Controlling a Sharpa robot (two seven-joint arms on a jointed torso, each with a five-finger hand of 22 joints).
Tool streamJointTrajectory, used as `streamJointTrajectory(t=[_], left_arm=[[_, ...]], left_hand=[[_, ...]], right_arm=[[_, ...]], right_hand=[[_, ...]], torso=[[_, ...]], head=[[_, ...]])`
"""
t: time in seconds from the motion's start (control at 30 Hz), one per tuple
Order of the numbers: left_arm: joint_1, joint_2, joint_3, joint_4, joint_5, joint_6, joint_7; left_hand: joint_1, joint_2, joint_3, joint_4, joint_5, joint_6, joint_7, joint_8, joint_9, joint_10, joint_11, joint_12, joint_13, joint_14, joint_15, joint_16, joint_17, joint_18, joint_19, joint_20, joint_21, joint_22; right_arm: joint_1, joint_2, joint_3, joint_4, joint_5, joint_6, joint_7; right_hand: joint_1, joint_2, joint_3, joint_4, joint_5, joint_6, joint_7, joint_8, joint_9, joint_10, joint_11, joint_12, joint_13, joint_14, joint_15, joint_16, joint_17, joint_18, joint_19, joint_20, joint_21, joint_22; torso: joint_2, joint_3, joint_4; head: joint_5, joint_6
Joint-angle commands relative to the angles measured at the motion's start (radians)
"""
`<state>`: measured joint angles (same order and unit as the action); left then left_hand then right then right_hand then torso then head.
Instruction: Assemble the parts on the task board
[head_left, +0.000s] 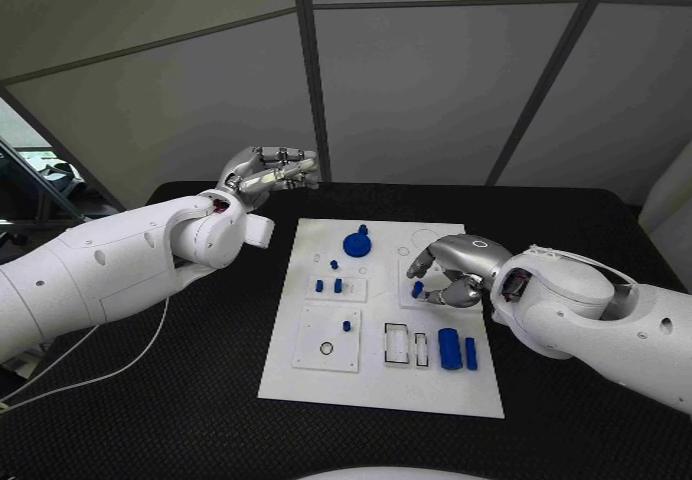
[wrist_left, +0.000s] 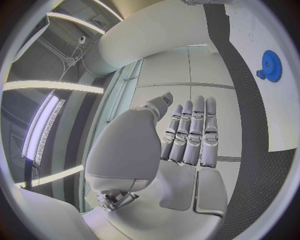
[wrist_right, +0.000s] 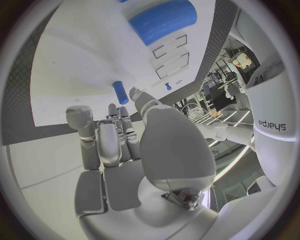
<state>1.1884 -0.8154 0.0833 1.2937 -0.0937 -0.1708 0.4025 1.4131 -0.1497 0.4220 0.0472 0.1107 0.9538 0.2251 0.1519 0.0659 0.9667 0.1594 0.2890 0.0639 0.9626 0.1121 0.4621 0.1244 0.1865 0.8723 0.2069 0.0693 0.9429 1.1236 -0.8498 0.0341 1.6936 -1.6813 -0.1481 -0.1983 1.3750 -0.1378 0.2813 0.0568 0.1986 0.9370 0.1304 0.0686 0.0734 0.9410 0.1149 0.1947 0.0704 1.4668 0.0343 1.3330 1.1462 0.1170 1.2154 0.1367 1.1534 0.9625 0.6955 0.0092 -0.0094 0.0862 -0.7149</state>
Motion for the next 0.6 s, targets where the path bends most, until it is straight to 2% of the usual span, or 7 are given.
streamJointTrajectory(t=[0.03, 0.1, 0.13, 0.3, 0.5, 0.6], left_arm=[[0.002, 0.000, 0.001, 0.000, 0.005, -0.001, 0.028], [0.002, 0.000, 0.001, 0.001, 0.005, 0.003, 0.027], [0.002, 0.000, 0.001, 0.001, 0.005, 0.005, 0.026], [0.002, 0.001, 0.001, 0.002, 0.005, 0.010, 0.023], [0.002, 0.000, 0.000, 0.003, 0.005, 0.010, 0.020], [0.001, 0.000, 0.000, 0.003, 0.005, 0.011, 0.020]], left_hand=[[-0.002, 0.005, 0.010, 0.007, 0.003, -0.002, -0.001, 0.011, 0.001, 0.009, 0.007, -0.011, -0.001, 0.026, 0.007, -0.070, -0.025, -0.004, -0.043, 0.020, -0.006, -0.084], [-0.003, 0.001, 0.011, 0.008, 0.002, 0.000, -0.002, 0.017, 0.001, 0.012, 0.006, -0.019, -0.001, 0.038, 0.009, -0.112, -0.037, -0.004, -0.048, 0.031, -0.009, -0.132], [-0.002, 0.002, 0.013, 0.008, 0.002, 0.000, -0.002, 0.020, 0.001, 0.013, 0.006, -0.024, -0.001, 0.049, 0.011, -0.136, -0.042, -0.002, -0.045, 0.032, -0.008, -0.162], [0.000, 0.004, 0.015, 0.008, 0.002, 0.002, 0.000, 0.026, 0.001, 0.018, 0.007, -0.032, -0.001, 0.071, 0.010, -0.174, -0.048, -0.001, -0.030, 0.031, -0.006, -0.212], [0.002, 0.005, 0.016, 0.006, 0.002, 0.000, 0.001, 0.028, 0.001, 0.020, 0.009, -0.037, -0.001, 0.087, 0.008, -0.193, -0.049, -0.002, -0.012, 0.028, -0.004, -0.239], [0.002, 0.005, 0.017, 0.005, 0.002, 0.000, 0.001, 0.029, 0.001, 0.021, 0.009, -0.037, -0.001, 0.091, 0.008, -0.196, -0.049, -0.002, -0.008, 0.027, -0.003, -0.245]], right_arm=[[0.002, 0.008, 0.001, -0.004, -0.032, 0.086, -0.014], [0.002, 0.013, 0.001, -0.007, -0.033, 0.093, -0.015], [0.002, 0.015, 0.001, -0.009, -0.034, 0.094, -0.016], [0.002, 0.021, 0.001, -0.012, -0.035, 0.081, -0.018], [0.002, 0.023, 0.000, -0.011, -0.038, 0.050, -0.015], [0.002, 0.023, 0.000, -0.009, -0.044, 0.029, -0.013]], right_hand=[[0.010, 0.009, -0.004, 0.001, 0.003, 0.009, -0.005, 0.001, 0.002, 0.017, -0.003, 0.012, 0.000, 0.020, -0.009, -0.004, 0.002, 0.013, 0.005, -0.006, -0.006, -0.002], [0.013, 0.015, -0.002, 0.001, 0.005, 0.017, -0.005, 0.003, 0.004, 0.032, -0.006, 0.022, -0.001, 0.022, -0.012, -0.003, 0.004, 0.013, 0.008, -0.009, -0.007, -0.003], [0.016, 0.020, 0.003, 0.002, 0.007, 0.028, 0.001, 0.005, 0.005, 0.047, -0.010, 0.028, -0.002, 0.023, -0.016, -0.002, 0.007, 0.012, 0.012, -0.012, -0.006, -0.001], [0.027, 0.036, 0.032, 0.005, 0.008, 0.062, 0.015, 0.012, 0.010, 0.108, -0.024, 0.042, -0.004, 0.030, -0.027, 0.012, 0.028, 0.006, 0.033, -0.022, 0.011, 0.024], [0.046, 0.048, 0.075, -0.001, 0.008, 0.103, 0.015, 0.021, 0.015, 0.175, -0.035, 0.043, -0.003, 0.039, -0.036, 0.031, 0.057, -0.002, 0.060, -0.032, 0.043, 0.066], [0.059, 0.057, 0.099, -0.009, -0.006, 0.126, 0.012, 0.028, 0.019, 0.204, -0.040, 0.040, -0.002, 0.041, -0.041, 0.039, 0.068, -0.006, 0.070, -0.036, 0.056, 0.084]], torso=[[0.001, -0.0002, -0.0008], [0.000, 0.0002, -0.0005], [0.000, 0.0002, 0.0002], [0.000, 0.0002, -0.0006], [0.000, 0.0001, -0.0008], [0.000, 0.0007, -0.0004]], head=[[0.000, -0.003], [0.001, -0.004], [0.000, -0.005], [0.000, -0.006], [0.000, -0.007], [0.000, -0.009]])
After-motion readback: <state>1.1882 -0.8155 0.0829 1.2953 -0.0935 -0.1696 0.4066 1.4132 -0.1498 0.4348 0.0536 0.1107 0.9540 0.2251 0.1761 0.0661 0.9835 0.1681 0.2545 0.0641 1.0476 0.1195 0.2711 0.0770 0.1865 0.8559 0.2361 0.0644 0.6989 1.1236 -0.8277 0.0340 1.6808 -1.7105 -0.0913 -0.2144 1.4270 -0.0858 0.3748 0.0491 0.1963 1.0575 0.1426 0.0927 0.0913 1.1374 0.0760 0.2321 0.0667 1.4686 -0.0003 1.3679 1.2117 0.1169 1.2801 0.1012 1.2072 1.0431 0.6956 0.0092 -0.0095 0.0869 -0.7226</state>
